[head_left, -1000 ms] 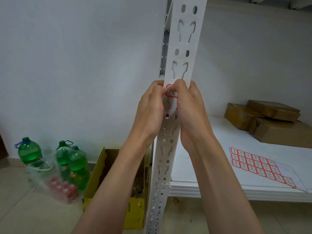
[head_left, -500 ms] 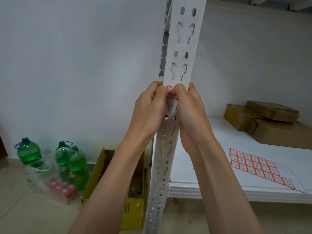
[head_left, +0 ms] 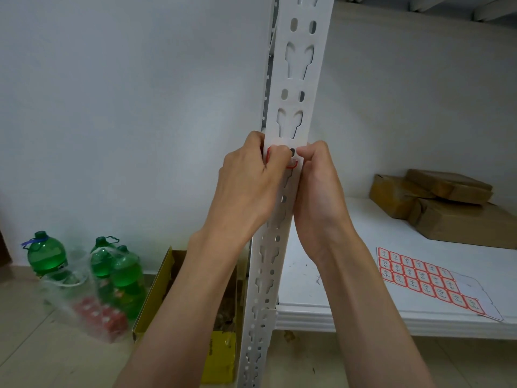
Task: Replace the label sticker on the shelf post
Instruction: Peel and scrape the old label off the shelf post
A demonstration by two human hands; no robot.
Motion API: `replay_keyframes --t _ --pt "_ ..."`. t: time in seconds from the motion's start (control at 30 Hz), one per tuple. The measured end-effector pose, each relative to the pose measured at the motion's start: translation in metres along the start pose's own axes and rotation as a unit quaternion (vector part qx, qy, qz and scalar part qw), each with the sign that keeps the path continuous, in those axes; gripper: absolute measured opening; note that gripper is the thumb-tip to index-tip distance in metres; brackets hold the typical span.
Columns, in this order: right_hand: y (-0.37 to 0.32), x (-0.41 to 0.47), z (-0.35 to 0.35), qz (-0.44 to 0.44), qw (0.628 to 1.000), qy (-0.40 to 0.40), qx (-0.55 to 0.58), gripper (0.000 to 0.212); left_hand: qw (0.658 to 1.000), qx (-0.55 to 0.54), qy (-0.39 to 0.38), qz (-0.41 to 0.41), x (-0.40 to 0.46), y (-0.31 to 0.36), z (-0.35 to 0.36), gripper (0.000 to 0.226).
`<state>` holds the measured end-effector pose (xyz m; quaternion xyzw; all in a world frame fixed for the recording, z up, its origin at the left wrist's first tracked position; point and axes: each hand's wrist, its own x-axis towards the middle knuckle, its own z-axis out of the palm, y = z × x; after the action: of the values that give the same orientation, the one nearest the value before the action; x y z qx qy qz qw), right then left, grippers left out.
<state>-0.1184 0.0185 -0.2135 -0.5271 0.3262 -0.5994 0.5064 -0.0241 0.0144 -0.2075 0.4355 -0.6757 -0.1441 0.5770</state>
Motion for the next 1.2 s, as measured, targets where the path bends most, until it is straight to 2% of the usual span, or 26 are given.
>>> replay_keyframes --t 0.3,0.4,0.5,0.57,0.7,0.87,1.2 --pt "-0.002 -0.001 0.000 0.002 1.000 0.012 0.027 0.033 0.999 -0.042 -0.026 0.011 0.001 -0.009 -0.004 0.029" --pt "-0.006 -0.003 -0.002 -0.016 0.998 -0.004 0.063 0.033 0.994 -0.084 -0.066 0.002 0.004 -0.020 -0.009 0.016" --pt "-0.009 -0.004 -0.005 -0.042 0.998 -0.003 0.056 0.033 0.990 -0.110 -0.084 -0.023 0.003 -0.024 -0.013 0.033" --pt "-0.010 -0.004 -0.006 -0.045 0.998 -0.008 0.053 0.028 0.990 -0.121 -0.077 -0.019 0.002 -0.024 -0.014 0.031" --pt "-0.010 0.001 -0.010 -0.062 0.998 -0.002 0.028 0.028 0.995 -0.097 -0.027 0.008 0.000 -0.023 -0.019 0.041" --pt "-0.009 0.007 -0.012 -0.056 0.996 -0.035 0.057 0.024 0.995 -0.086 0.015 0.047 0.000 -0.022 -0.024 0.042" --pt "-0.008 0.010 -0.015 -0.063 0.995 -0.049 0.055 0.027 0.996 -0.064 0.013 0.059 0.002 -0.022 -0.022 0.044"
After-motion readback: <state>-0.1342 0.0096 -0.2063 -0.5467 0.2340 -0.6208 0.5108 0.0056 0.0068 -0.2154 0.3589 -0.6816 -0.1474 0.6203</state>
